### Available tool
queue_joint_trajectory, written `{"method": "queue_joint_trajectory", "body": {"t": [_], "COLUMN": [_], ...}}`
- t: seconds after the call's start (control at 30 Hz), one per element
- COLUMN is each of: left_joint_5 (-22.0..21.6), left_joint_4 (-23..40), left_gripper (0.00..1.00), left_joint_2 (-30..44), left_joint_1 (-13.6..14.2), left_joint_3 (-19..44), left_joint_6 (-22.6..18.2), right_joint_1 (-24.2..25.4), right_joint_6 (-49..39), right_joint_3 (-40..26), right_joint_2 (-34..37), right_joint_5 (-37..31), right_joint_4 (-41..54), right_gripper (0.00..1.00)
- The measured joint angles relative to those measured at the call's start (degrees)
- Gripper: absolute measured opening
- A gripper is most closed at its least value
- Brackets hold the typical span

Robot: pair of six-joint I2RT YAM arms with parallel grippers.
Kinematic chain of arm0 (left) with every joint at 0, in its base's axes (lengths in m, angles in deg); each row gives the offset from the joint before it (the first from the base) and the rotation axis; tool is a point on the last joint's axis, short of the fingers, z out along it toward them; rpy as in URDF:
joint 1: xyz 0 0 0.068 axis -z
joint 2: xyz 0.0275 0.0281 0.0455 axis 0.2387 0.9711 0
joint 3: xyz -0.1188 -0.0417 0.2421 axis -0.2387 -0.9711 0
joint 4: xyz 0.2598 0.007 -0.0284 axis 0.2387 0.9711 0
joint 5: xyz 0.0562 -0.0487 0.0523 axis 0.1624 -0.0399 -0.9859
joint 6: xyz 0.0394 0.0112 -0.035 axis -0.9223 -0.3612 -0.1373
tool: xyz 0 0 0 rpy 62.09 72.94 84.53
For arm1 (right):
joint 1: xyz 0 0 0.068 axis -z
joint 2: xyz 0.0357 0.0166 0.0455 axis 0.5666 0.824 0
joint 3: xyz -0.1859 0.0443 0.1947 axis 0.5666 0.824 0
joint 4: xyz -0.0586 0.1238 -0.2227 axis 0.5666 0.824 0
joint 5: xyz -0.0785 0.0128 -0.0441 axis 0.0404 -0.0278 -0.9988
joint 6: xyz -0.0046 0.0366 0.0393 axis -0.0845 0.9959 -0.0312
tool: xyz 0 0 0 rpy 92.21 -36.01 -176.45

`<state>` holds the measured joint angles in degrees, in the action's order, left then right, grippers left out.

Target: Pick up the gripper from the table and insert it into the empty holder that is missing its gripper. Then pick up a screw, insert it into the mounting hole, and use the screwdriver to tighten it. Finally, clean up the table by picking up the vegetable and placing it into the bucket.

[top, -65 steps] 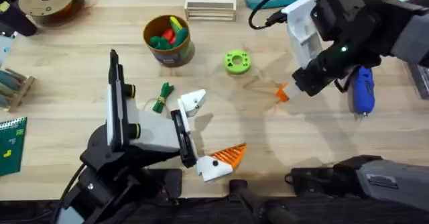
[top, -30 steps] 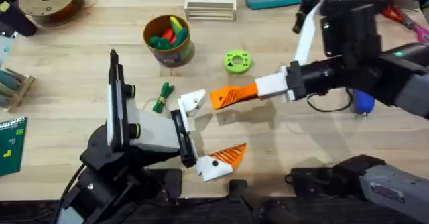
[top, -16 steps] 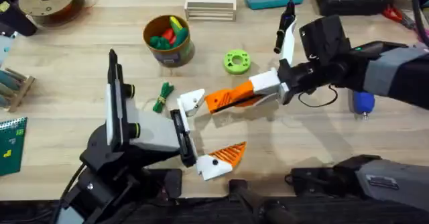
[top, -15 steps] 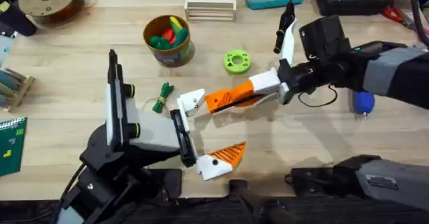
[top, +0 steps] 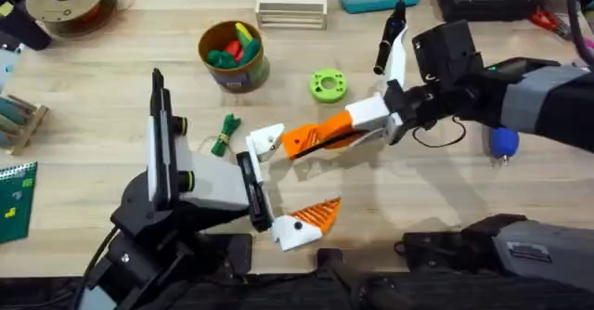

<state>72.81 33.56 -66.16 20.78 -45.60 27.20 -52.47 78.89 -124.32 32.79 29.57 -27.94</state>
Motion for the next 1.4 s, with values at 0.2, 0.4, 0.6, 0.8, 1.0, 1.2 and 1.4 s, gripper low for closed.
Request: {"method": "queue_joint_trajectory", "body": {"t": [0.2,0.4,0.6,0.8,1.0,1.2,1.4], "left_joint_5": [-0.04,-1.7,-3.04,-4.75,-6.48,-8.84,-10.75], "left_joint_4": [0.0,0.0,0.02,0.0,0.12,0.13,0.2], "left_gripper": [0.987,0.987,0.987,0.987,0.987,0.987,0.987], "left_joint_2": [0.0,-0.02,-0.02,-0.01,0.0,0.0,0.0], "left_joint_1": [0.0,-0.32,-0.57,-0.83,-1.16,-1.53,-1.92], "left_joint_3": [0.0,0.0,0.0,0.0,0.0,0.0,0.02], "left_joint_6": [0.0,0.0,0.64,1.17,2.61,3.5,3.65], "right_joint_1": [-0.83,-1.96,-4.84,-8.22,-11.73,-13.3,-14.99], "right_joint_6": [1.98,8.14,16.16,25.07,30.83,33.72,34.57], "right_joint_3": [0.0,0.11,0.11,0.11,0.1,0.11,0.11], "right_joint_2": [0.02,1.33,3.14,3.72,3.65,3.28,3.28], "right_joint_5": [-2.42,-2.83,-4.28,-8.54,-14.26,-19.05,-22.53], "right_joint_4": [-3.27,-11.5,-17.83,-25.79,-28.87,-32.48,-34.2], "right_gripper": [0.018,0.018,0.018,0.017,0.017,0.016,0.016]}}
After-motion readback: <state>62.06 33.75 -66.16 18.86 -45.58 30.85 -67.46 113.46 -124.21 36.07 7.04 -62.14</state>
